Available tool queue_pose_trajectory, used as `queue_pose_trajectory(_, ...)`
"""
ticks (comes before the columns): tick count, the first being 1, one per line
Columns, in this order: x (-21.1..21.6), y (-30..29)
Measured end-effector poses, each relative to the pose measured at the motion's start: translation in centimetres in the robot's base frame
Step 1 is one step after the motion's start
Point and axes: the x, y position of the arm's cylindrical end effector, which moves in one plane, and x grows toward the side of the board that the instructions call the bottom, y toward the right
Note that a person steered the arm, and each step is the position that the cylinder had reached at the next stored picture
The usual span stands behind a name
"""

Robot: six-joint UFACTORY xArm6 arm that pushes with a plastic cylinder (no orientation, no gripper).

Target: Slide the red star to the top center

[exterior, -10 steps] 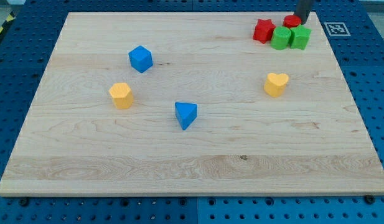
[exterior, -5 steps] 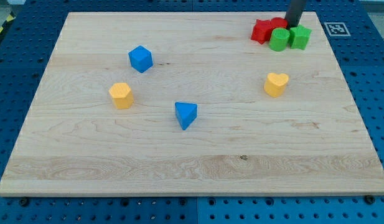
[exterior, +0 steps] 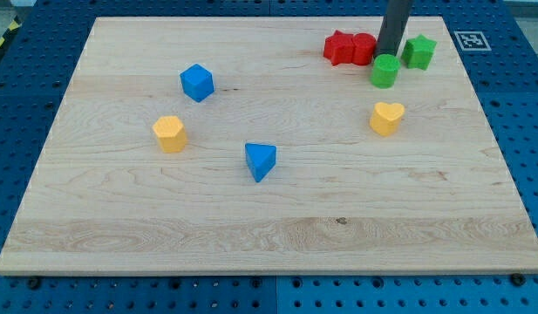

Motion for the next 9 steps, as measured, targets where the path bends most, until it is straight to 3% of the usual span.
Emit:
queue_pose_trajectory(1, 2.2, -0.2)
queue_pose_trajectory(3, 2.1, -0.5)
queue_pose_trajectory(7, -6.3, 1.5)
queue_pose_trajectory(9, -7.0, 2.9)
